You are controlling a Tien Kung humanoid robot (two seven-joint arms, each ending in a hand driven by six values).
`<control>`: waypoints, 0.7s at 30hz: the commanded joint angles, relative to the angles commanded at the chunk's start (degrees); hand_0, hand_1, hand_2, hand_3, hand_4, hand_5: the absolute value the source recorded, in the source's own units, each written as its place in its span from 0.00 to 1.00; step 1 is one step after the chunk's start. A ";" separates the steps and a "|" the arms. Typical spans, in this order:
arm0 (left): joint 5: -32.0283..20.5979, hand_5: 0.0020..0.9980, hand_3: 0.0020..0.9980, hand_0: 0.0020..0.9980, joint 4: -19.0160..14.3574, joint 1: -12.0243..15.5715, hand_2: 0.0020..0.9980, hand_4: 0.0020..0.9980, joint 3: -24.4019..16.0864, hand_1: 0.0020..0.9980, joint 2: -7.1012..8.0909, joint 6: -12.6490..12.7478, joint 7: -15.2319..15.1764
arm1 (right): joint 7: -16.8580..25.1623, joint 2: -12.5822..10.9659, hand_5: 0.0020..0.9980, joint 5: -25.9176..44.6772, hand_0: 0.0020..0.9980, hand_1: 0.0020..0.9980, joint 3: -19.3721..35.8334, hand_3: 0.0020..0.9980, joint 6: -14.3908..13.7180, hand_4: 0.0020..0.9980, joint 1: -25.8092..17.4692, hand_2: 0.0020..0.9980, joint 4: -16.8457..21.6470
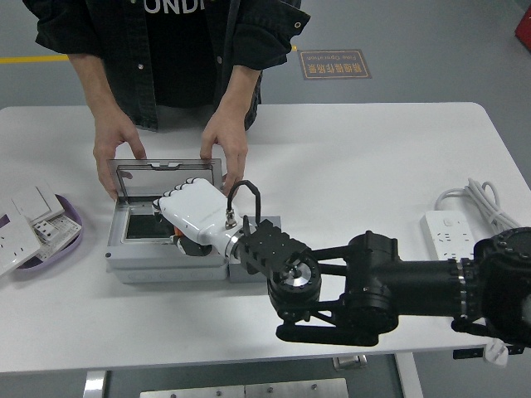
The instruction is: Pick up the cylinder from the cube,place it in the box,flap close box
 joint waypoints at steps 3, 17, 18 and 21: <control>0.13 0.24 0.64 0.60 -0.03 -0.02 0.62 0.71 0.00 0.63 -0.05 0.00 0.04 | 0.28 0.00 0.23 0.13 0.73 0.68 0.00 0.66 -0.23 0.65 -0.06 0.70 -0.22; 0.58 0.24 0.63 0.60 -0.25 0.06 0.62 0.70 0.00 0.63 -0.32 0.15 -0.04 | 3.46 0.00 0.42 5.42 0.78 0.70 2.04 0.77 -3.71 0.93 -1.16 0.70 1.02; 0.58 0.24 0.63 0.60 -0.26 0.10 0.62 0.70 0.00 0.63 -0.37 0.16 -0.02 | 4.14 0.00 0.42 6.58 0.78 0.70 2.55 0.77 -4.44 0.93 -1.44 0.70 1.57; 0.51 0.24 0.63 0.60 -0.26 0.29 0.62 0.70 0.00 0.62 -0.55 0.20 0.01 | 6.02 0.00 0.46 10.27 0.78 0.70 4.13 0.77 -6.44 0.97 -2.33 0.70 3.69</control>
